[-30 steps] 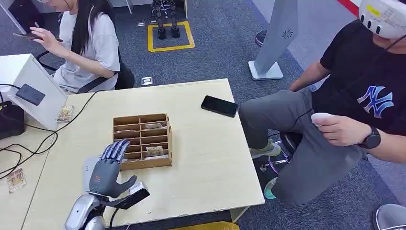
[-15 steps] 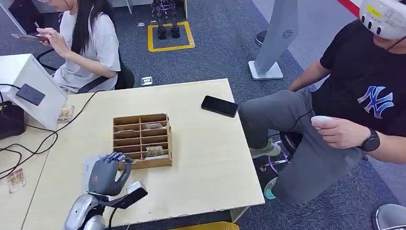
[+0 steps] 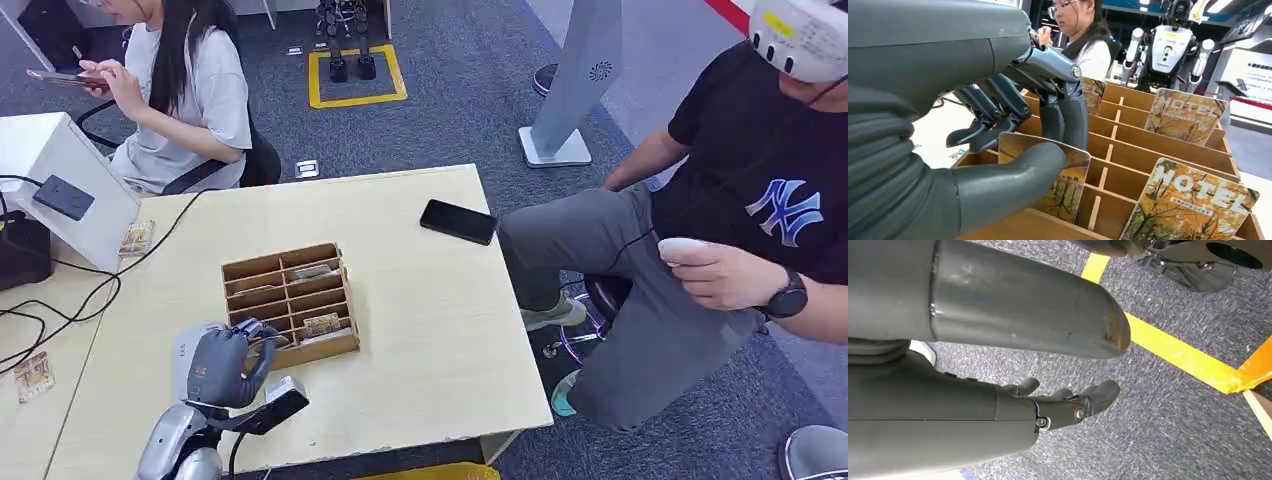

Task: Pass the card to the sensor for recognition and then transmit it.

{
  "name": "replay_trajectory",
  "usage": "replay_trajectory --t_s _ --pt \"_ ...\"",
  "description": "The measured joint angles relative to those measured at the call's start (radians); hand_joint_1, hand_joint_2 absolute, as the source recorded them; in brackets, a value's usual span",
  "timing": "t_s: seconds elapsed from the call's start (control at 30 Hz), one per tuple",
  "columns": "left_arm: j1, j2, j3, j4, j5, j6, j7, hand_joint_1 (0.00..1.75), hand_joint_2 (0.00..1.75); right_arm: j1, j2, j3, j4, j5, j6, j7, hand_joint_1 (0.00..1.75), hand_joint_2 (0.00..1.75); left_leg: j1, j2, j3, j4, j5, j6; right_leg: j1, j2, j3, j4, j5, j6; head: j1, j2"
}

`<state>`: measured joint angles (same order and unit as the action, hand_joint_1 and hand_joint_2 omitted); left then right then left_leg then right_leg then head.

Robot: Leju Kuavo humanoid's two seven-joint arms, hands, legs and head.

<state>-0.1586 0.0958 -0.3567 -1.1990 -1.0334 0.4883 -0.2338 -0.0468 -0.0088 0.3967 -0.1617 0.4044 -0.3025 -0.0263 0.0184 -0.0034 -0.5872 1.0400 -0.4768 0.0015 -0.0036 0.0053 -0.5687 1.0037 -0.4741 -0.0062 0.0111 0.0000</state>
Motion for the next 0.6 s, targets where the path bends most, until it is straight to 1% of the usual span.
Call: replay_trajectory --t_s 0.27,0.6 --pt "0.000 -0.005 0.004 0.004 0.015 -0.002 -0.013 1.75 1.75 0.000 0.000 0.000 0.000 0.000 0.000 -0.001 0.00 0.00 0.000 0.000 0.000 0.000 0.000 0.000 0.000 0.000 0.000 0.000 0.000 0.000 0.000 0.000" --pt "0.000 -0.005 0.005 0.008 0.015 -0.002 -0.014 1.75 1.75 0.000 0.000 0.000 0.000 0.000 0.000 -0.001 0.00 0.00 0.000 0.000 0.000 0.000 0.000 0.000 0.000 0.000 0.000 0.000 0.000 0.000 0.000 0.000"
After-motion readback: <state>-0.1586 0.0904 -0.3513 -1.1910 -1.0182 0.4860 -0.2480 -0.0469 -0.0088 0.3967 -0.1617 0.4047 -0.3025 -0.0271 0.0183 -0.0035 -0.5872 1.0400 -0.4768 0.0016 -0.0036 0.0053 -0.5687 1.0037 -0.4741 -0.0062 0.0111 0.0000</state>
